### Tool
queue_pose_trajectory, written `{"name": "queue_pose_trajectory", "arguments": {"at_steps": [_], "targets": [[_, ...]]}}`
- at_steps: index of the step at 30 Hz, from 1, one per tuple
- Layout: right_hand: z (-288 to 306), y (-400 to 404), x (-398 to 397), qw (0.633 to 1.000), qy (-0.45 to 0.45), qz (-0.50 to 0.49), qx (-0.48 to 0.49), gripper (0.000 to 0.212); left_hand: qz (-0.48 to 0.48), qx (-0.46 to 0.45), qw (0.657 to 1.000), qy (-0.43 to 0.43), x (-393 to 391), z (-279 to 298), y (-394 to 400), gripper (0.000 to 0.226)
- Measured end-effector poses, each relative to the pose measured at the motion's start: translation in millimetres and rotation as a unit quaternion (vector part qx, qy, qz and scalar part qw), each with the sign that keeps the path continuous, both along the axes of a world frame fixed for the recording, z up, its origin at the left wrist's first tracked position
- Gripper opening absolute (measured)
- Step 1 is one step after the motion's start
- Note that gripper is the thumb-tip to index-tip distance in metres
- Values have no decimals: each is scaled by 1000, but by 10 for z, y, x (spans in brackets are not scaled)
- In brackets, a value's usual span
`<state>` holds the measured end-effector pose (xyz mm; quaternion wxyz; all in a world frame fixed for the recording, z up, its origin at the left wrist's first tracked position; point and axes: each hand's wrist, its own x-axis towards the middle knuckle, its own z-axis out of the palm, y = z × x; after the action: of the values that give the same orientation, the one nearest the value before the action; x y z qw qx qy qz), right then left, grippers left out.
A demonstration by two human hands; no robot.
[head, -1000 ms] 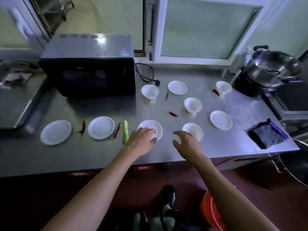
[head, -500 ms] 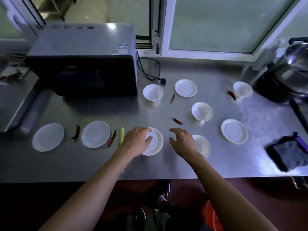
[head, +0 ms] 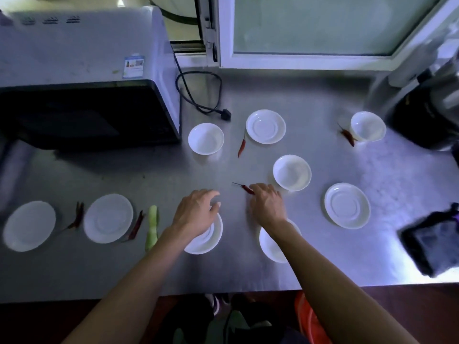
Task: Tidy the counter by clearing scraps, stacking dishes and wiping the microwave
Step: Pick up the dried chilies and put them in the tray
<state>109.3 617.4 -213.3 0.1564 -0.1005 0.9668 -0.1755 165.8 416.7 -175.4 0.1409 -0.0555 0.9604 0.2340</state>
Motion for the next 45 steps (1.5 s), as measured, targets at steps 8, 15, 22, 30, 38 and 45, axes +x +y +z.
{"name": "queue_pose_trajectory", "arguments": {"at_steps": [8,15,22,30,38,45], "targets": [[-208,-156,-172,1000,1,3,22,24,-6,27,1000,-4,-333,-205,-131,34],[-297,-295,-232,998,11,-32,51,20,-28,56,998,9,-605,-352,-297,31],[-128,-339,-272,988,57,-143,-12,12,-54,86,994,29,-895,-346,-289,30],[81,-208,-597,958,92,-245,-119,9,-101,79,992,22,-1276,-291,43,42],[101,22,-889,952,91,-239,-170,8,-57,68,996,18,-1575,-355,428,47],[103,275,-1162,953,85,-210,-201,9,35,33,998,42,-1828,-490,678,18]]}}
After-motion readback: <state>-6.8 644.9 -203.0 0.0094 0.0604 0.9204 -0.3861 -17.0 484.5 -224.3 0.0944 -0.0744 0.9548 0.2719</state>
